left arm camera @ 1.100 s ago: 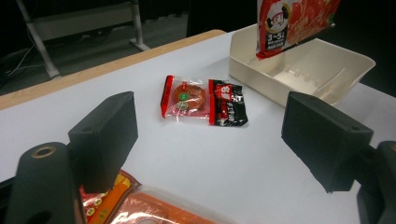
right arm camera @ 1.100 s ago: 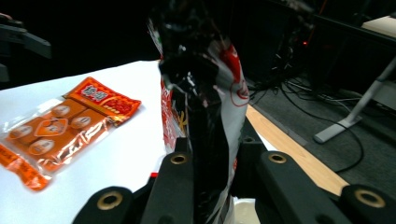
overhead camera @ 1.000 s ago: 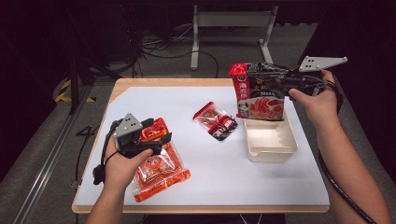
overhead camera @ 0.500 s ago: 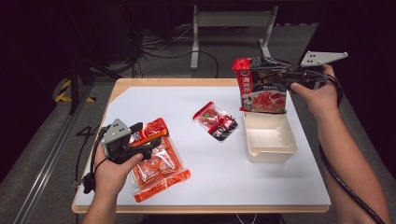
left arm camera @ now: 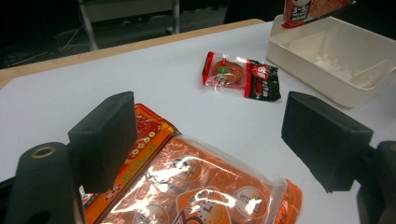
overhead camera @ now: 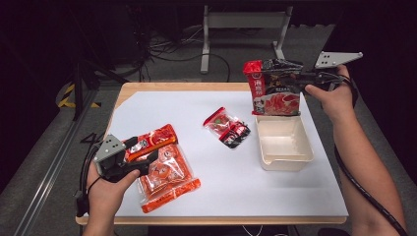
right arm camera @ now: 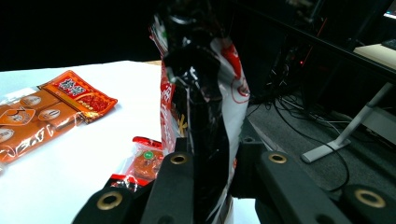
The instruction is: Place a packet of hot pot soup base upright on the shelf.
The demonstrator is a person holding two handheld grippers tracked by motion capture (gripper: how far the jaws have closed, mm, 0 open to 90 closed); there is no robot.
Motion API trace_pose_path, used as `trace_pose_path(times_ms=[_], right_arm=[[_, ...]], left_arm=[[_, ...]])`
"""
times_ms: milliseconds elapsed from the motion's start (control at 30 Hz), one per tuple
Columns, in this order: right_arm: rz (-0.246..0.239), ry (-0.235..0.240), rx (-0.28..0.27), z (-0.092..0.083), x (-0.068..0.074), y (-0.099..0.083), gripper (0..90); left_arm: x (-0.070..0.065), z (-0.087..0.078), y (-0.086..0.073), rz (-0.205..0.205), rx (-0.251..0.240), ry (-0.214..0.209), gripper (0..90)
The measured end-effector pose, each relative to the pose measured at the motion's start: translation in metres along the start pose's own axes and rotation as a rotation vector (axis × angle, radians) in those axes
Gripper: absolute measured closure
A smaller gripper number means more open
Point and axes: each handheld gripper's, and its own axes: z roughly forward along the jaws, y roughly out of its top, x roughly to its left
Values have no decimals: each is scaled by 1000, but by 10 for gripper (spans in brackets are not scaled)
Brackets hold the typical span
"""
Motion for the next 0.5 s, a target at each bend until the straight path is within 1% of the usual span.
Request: trace_pose_path(times_ms=[67,233,500], right_arm=[[5,-1,-4,1,-2,-3,812],[25,-5,2,5,-7,-12,812],[21,-17,13,13,-13,-23,808]], left_arm=[[-1,-3,-1,-1,-4,10,194],[0,-5,-3,-6,-3,13,194],[0,-2,-2,-8,-1,3,194]])
